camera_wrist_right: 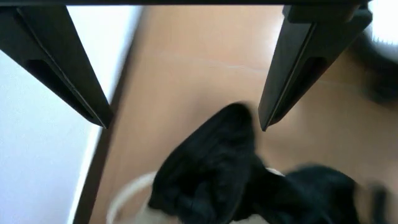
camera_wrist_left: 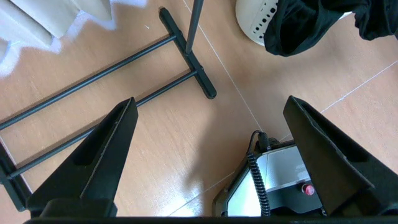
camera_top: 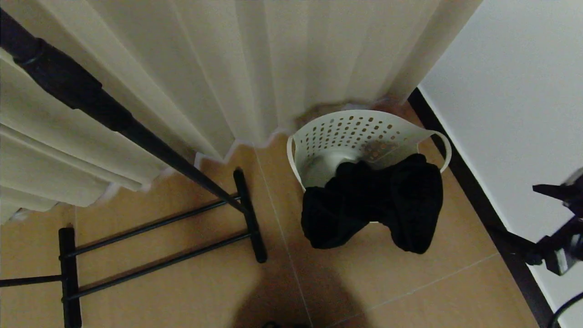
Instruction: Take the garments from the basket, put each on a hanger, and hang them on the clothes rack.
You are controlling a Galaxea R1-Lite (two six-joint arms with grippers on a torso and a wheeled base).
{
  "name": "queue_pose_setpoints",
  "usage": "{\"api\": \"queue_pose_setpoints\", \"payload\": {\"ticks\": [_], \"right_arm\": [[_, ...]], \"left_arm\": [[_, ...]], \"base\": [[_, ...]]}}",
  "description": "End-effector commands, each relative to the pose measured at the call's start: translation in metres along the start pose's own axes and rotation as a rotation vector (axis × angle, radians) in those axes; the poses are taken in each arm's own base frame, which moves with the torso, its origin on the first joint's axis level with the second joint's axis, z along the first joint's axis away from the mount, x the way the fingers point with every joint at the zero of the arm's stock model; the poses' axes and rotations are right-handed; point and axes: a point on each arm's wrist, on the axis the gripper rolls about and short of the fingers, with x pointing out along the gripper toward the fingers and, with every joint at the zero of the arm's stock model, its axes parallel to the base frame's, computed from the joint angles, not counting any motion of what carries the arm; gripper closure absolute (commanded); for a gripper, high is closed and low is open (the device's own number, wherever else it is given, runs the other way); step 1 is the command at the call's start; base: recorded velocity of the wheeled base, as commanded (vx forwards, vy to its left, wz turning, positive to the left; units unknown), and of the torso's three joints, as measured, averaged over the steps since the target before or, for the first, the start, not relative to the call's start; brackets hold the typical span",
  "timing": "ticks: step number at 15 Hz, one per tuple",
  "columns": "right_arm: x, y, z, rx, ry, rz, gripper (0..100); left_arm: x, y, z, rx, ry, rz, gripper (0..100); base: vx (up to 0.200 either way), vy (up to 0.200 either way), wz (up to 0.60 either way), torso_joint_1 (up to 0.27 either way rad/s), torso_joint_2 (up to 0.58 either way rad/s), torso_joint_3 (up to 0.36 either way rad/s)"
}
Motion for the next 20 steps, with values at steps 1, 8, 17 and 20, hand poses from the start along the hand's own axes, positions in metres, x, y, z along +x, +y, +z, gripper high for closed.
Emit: {"api": "queue_pose_setpoints", "payload": {"ticks": [1,8,17,20], "right_arm": [[0.074,-0.015,0.010,-0.212,0.059,0.080,0],[0.160,0.004,0.018,-0.522,0.204,0.076,0],[0.231,-0.002,0.022,-0.526,0.221,-0.005,0],[0.243,-0.003,0.023,-0.524,0.218,-0.019,0]], "left_arm": [[0.000,0.000,0.000,0.000,0.000,0.000,0],[0.000,0.000,0.000,0.000,0.000,0.000,0],[0.000,0.000,0.000,0.000,0.000,0.000,0],[0.000,0.000,0.000,0.000,0.000,0.000,0]], "base": [[0.000,0.000,0.00,0.000,0.00,0.000],[0.000,0.000,0.00,0.000,0.00,0.000],[0.000,0.000,0.00,0.000,0.00,0.000],[0.000,0.000,0.00,0.000,0.00,0.000]]}}
